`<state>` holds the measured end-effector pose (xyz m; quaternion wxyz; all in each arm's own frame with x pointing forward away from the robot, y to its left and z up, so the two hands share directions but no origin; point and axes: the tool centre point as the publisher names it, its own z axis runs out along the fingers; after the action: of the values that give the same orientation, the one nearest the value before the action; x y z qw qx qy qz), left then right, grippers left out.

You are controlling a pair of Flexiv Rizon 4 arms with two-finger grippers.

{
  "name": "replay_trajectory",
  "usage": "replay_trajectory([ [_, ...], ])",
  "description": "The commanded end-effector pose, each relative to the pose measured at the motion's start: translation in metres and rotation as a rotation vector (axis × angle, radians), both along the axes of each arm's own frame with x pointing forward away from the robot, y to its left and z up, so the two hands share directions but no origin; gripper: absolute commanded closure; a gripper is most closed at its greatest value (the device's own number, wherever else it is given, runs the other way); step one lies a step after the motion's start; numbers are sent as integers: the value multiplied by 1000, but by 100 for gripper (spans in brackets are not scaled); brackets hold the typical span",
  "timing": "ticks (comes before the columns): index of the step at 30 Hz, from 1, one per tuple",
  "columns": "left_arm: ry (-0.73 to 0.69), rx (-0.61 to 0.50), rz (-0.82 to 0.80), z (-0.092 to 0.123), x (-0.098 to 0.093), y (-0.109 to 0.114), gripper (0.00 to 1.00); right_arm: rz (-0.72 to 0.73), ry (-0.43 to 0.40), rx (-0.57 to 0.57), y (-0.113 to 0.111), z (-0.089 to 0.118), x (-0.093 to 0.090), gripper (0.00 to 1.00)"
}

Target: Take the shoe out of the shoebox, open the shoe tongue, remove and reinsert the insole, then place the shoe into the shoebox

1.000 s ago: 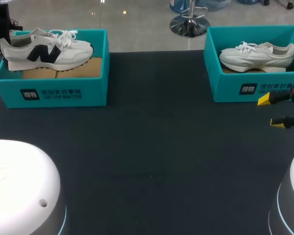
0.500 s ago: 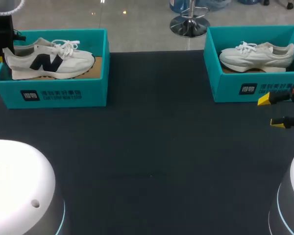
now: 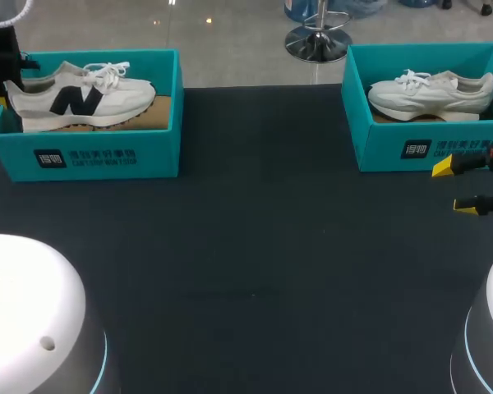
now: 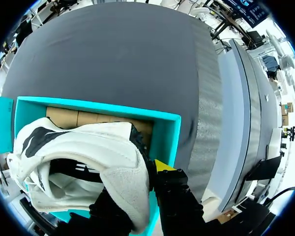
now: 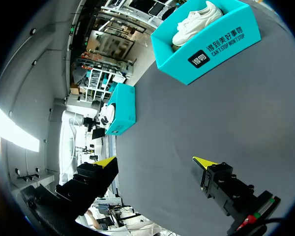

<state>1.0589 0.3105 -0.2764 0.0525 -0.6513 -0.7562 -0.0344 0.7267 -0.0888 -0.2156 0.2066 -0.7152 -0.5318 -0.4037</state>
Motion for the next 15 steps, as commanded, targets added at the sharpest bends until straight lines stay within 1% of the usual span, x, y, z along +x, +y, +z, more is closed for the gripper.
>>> replay_trajectory([
  [1, -7, 12, -30, 2, 3, -1, 100, -2, 2, -4, 1, 0, -1, 0],
  [6, -49, 33, -74, -8, 5, -7, 100, -2, 2, -4, 1, 0, -1, 0],
  [8, -54, 17, -80, -13, 6, -9, 100, -2, 2, -4, 1, 0, -1, 0],
  [11, -80, 28, -72, -22, 5, -11, 100, -2, 2, -4, 1, 0, -1, 0],
  [15, -78, 5, -70, -31, 8, -11, 100, -2, 2, -4, 1, 0, -1, 0],
])
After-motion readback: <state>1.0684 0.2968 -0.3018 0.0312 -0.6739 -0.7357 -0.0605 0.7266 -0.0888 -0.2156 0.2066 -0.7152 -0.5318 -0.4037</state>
